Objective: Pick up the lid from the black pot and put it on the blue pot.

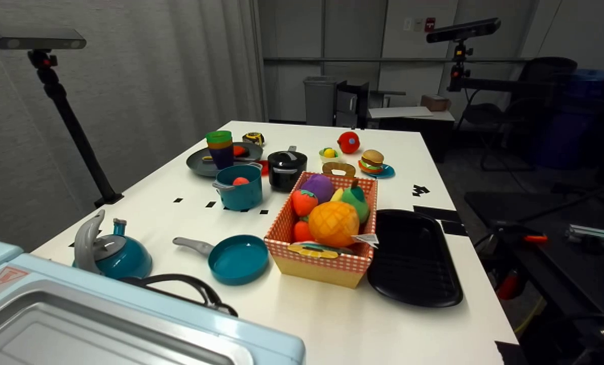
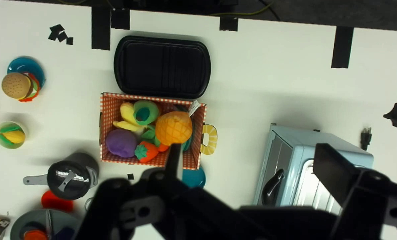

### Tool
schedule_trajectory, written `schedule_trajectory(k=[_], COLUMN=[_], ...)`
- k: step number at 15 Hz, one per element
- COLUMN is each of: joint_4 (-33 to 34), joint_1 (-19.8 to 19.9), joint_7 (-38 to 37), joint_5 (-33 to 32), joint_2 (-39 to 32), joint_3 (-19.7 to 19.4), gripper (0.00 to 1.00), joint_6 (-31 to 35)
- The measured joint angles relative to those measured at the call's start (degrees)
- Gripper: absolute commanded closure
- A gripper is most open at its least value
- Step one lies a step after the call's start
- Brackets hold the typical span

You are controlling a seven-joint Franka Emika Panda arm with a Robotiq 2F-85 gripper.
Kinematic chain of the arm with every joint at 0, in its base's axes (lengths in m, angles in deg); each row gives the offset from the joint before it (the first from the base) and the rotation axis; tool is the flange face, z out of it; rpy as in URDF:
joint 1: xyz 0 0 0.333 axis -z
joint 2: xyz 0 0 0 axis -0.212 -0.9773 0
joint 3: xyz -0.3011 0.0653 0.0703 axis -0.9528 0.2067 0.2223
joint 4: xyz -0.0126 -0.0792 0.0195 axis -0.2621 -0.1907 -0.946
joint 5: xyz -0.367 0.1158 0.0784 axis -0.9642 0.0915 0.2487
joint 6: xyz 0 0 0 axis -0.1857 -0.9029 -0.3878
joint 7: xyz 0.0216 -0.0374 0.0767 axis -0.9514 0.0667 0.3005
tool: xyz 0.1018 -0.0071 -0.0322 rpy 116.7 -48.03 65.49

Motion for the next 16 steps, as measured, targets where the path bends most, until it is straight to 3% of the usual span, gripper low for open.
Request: schedule_trajectory(k=[10, 16], joint_4=[-0.12, -7.06], joint_1=[0.00, 0.47], joint_7=[-0.10, -0.90], joint_5=[-0.14, -5.13], joint_2=[-0.85, -1.06], joint_3=[0.21, -0.03], gripper=[0.00, 0.00], joint_6=[0.32, 8.90])
